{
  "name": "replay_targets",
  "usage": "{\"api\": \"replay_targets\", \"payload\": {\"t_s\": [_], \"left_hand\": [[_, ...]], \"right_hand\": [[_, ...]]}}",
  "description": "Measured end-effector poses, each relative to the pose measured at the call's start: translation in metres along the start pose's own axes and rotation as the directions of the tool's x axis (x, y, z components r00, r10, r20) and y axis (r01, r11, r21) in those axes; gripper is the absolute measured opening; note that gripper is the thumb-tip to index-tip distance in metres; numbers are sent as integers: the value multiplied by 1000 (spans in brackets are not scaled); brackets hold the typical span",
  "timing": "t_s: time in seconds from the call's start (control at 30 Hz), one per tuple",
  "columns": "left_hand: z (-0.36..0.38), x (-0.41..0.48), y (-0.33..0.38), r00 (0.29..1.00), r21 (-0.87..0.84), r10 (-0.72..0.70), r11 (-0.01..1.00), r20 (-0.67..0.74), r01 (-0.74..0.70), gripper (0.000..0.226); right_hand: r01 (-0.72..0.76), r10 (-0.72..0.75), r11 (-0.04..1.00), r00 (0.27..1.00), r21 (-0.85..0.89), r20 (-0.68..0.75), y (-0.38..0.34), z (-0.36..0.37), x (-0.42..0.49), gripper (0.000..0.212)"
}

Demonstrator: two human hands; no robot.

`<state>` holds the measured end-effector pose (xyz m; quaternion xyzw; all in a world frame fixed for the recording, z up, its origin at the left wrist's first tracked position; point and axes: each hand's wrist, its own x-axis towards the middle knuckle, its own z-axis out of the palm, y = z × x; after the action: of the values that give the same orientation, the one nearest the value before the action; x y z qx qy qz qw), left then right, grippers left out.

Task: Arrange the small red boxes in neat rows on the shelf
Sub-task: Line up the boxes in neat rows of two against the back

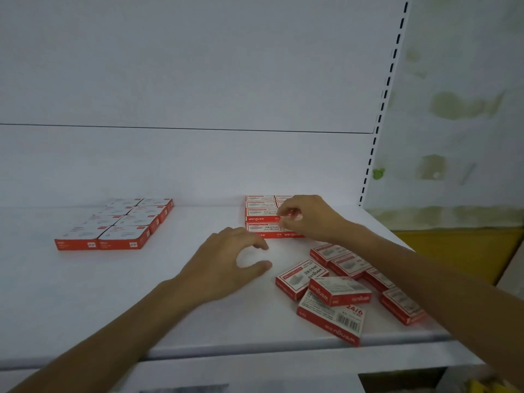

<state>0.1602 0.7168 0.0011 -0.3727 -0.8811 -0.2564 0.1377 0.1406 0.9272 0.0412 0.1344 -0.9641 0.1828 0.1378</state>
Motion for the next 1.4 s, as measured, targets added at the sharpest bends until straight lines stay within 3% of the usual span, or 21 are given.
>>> {"api": "replay_targets", "payload": {"t_s": [0.1, 0.2, 0.33, 0.53, 0.67, 0.8, 0.9, 1.13, 1.4], "left_hand": [[5, 2, 20, 986, -116, 64, 992, 155, -47, 49], [13, 7, 30, 959, -42, 90, 996, 268, -81, 54], [11, 11, 30, 962, 39, 122, 990, 243, -135, 46], [17, 19, 26, 980, 60, 44, 997, 193, -56, 36], [20, 17, 14, 997, 181, -14, 984, 75, 1, 50], [17, 13, 11, 998, 25, -66, 998, 13, 65, 42], [15, 12, 10, 989, -92, -73, 994, -131, 61, 45], [8, 13, 23, 878, -306, -153, 952, -454, 8, 52], [5, 9, 27, 839, -371, -190, 928, -510, -16, 41]], "right_hand": [[-7, 6, 999, 1000, 43, 28, -3, -15, -25, 10], [-19, 19, 1000, 1000, 8, 0, -5, -21, -43, 13], [27, -23, 999, 996, -47, 84, -5, -20, -60, 23], [50, -39, 997, 981, -52, 188, -5, -12, -66, 26], [44, -18, 993, 974, -107, 227, -2, -11, -64, 43], [63, -52, 992, 993, -105, 107, -3, -9, -64, 47], [98, -110, 984, 991, -147, -76, -8, -6, -61, 49], [234, -236, 971, 894, -51, -382, -26, -7, -60, 46], [186, -182, 982, 887, -32, -424, -34, -8, -65, 48]]}}
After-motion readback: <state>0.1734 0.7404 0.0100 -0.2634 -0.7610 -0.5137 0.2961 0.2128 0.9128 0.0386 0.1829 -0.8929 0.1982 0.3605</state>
